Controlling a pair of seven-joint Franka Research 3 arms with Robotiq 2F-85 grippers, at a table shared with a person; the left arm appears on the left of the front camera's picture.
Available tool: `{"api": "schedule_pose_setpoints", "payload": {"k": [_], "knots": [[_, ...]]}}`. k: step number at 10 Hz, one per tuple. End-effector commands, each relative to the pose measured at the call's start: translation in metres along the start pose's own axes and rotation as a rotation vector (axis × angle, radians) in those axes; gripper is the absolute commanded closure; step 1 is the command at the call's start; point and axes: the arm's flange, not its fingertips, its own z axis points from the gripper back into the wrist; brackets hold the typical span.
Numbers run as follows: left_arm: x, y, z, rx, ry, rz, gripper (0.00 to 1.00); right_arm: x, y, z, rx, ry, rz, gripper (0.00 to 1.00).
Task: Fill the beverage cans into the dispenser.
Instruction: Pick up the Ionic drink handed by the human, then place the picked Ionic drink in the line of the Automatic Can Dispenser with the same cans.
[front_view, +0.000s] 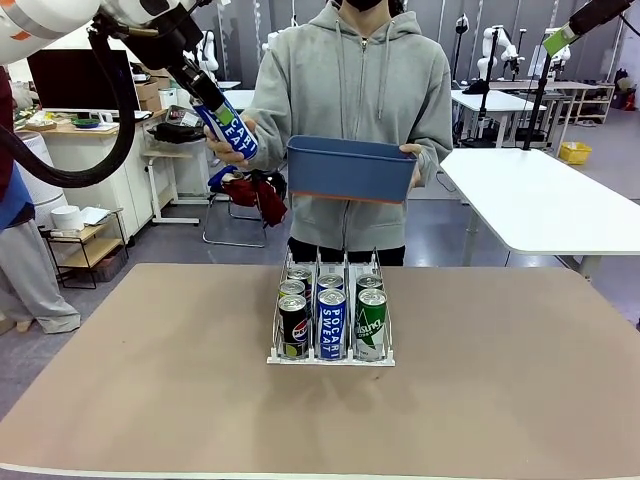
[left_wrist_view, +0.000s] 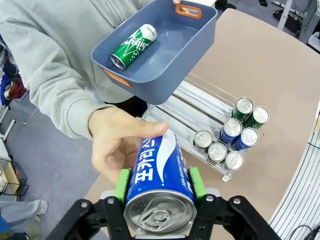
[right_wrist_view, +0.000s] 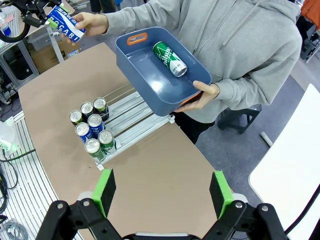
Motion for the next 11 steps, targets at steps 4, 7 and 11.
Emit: {"api": "schedule_pose_setpoints", "payload": {"k": [4, 7, 11], "knots": [[-0.0002, 0.0000, 0.0012, 0.006, -0.006, -0.001, 1.00, -0.0004, 0.0007, 0.0000, 0.001, 0.000, 0.000, 0.00], [-0.0002, 0.0000, 0.0012, 0.006, -0.006, -0.001, 1.00, -0.0004, 0.0007, 0.0000, 0.001, 0.000, 0.000, 0.00], [-0.0002, 0.0000, 0.0012, 0.006, -0.006, -0.001, 1.00, -0.0004, 0.0007, 0.0000, 0.001, 0.000, 0.000, 0.00]]}}
